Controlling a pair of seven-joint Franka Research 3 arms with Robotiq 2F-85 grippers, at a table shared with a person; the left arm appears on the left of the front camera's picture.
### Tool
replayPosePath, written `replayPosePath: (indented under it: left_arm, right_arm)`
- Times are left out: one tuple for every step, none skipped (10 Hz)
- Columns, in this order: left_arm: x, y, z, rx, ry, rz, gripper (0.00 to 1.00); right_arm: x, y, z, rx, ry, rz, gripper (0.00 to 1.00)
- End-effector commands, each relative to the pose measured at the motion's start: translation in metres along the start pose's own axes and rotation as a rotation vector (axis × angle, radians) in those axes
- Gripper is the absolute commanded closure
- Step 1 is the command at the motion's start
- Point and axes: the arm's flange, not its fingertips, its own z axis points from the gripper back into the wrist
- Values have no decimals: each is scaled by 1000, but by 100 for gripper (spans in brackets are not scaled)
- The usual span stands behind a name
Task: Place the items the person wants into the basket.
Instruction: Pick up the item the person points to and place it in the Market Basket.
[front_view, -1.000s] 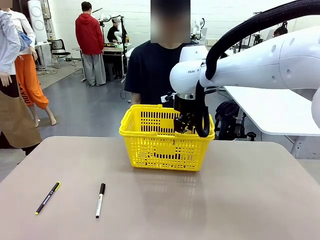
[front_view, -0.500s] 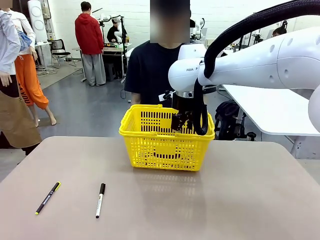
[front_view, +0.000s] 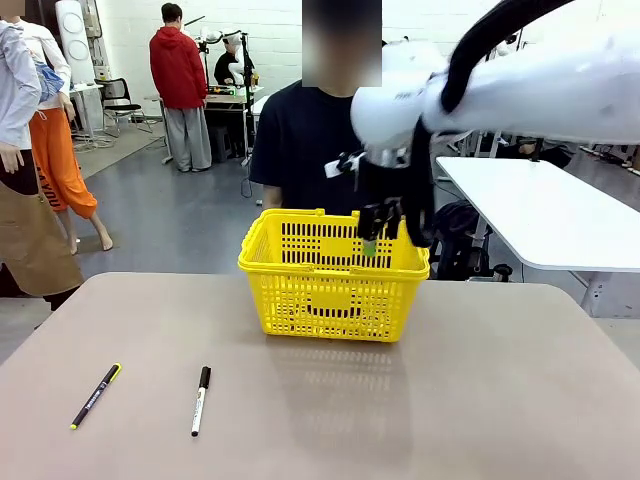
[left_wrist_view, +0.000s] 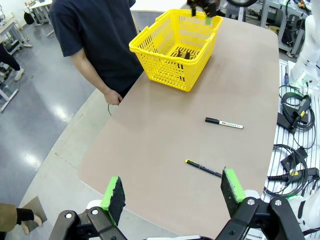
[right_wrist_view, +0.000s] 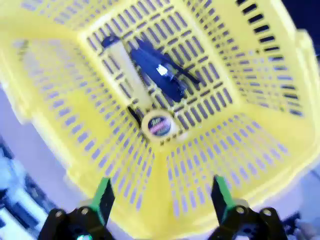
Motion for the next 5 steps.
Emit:
replayPosePath:
  left_arm:
    - [-1, 0, 1, -3, -24, -21, 0]
    - [-1, 0, 1, -3, -24, -21, 0]
    - [-1, 0, 1, -3, -24, -21, 0]
    - [-1, 0, 1, -3, -24, -21, 0]
    - [-1, 0, 1, -3, -24, -21, 0]
  right_arm:
    - [-124, 19, 35, -56, -90, 7, 0]
    - [-170, 22, 42, -64, -168, -31, 0]
    - [-208, 26, 41, -69, -221, -41, 0]
    - [-235, 25, 36, -66, -254, -54, 0]
    - [-253, 20, 30, -57, -270, -55, 0]
